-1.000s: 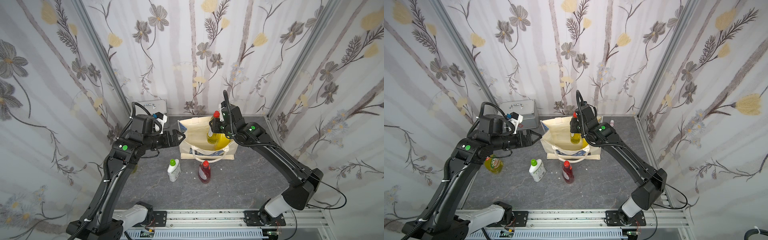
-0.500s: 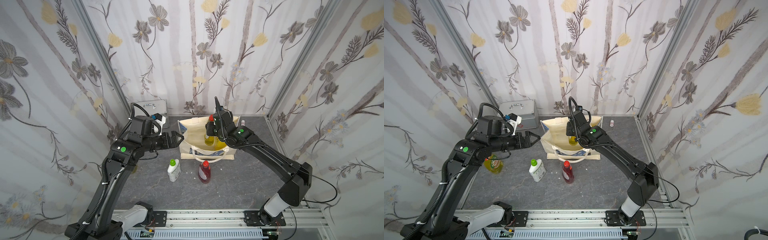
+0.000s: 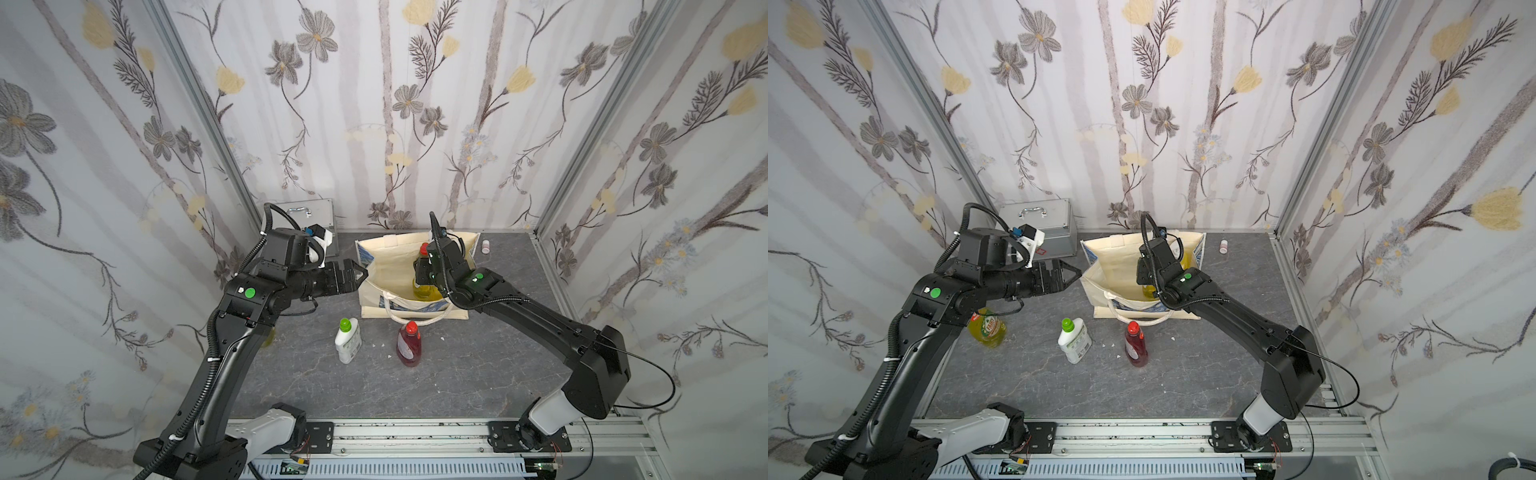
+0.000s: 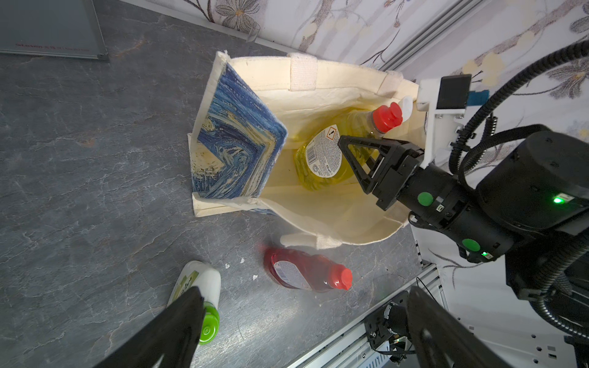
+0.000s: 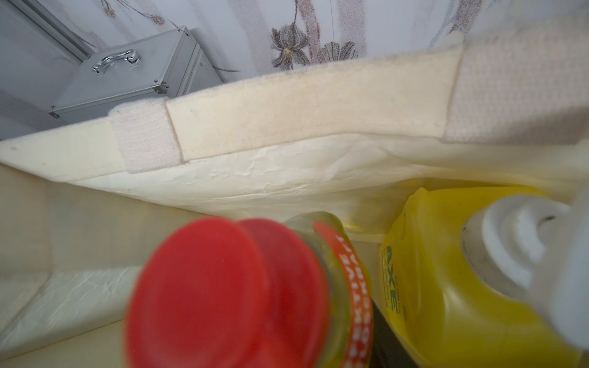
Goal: Pack dish soap into the shopping bag
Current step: Place the bottle of dish soap in the shopping bag.
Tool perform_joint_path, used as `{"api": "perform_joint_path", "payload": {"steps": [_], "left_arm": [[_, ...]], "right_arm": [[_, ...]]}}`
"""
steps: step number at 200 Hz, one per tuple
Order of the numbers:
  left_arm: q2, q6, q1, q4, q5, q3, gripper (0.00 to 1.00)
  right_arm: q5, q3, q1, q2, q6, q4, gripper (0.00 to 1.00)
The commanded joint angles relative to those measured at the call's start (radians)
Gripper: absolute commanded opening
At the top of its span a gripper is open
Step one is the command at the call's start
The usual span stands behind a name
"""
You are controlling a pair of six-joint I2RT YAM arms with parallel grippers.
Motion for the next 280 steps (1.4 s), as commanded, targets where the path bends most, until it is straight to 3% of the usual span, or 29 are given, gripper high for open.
{"api": "perform_joint_path", "payload": {"steps": [1, 280], "left_arm": [[0.001, 0.003, 0.000, 0.010, -0.006, 0.008, 1.00], [0.001, 0.013, 0.001, -0.045, -0.010, 0.009, 1.00]], "right_arm": [[0.030, -0.019, 0.000, 0.000, -0.020, 0.181, 0.44], [0.009, -0.100, -0.030, 0.109, -0.003, 0.226, 0.45]]}}
